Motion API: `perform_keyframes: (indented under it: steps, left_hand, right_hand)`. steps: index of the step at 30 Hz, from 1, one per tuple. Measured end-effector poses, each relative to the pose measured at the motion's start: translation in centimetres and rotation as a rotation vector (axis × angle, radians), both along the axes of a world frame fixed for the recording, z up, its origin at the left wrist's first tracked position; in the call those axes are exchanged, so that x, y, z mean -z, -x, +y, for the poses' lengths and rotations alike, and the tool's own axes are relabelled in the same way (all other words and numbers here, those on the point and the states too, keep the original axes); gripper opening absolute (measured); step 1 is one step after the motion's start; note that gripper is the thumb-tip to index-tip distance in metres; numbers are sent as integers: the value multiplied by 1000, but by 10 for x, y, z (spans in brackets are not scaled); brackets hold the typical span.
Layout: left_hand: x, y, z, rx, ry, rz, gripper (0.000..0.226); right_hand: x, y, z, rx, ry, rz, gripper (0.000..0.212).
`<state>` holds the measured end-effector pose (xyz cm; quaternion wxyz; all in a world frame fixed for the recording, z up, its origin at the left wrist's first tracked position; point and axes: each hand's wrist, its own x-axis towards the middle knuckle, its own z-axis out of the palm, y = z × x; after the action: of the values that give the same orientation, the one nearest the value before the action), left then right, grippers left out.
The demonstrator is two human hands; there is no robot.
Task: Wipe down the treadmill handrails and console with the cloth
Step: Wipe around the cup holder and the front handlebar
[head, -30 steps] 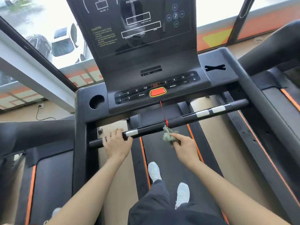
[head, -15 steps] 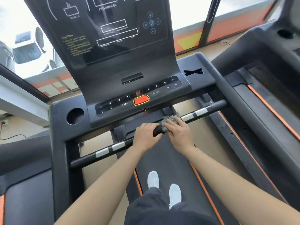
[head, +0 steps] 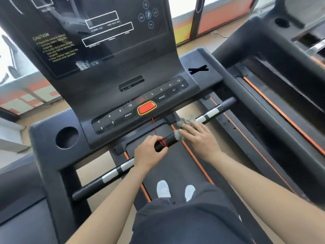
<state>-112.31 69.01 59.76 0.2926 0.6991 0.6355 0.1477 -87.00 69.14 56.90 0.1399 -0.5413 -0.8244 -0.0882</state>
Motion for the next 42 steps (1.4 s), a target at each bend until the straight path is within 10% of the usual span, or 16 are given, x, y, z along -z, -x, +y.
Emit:
perform_keyframes:
  steps: [7, 17, 28, 35, 42]
  left_hand:
    - [-3, -2, 10, -14, 10, -63, 24]
    - [-15, -30, 48, 88, 133, -241, 28]
    - [-33, -40, 65, -27, 62, -458, 13]
    - [-75, -58, 81, 193, 96, -611, 9]
    - [-110, -70, 102, 374, 93, -663, 13]
  right_hand:
    - [-16, -19, 11, 520, 131, 154, 29]
    - [-29, 55, -17, 144, 406, 562, 75]
    - [-27, -3, 2, 374, 284, 505, 14]
    - [-63, 24, 5, 419, 504, 1155, 36]
    - [-90, 13, 18, 349, 644, 1256, 31]
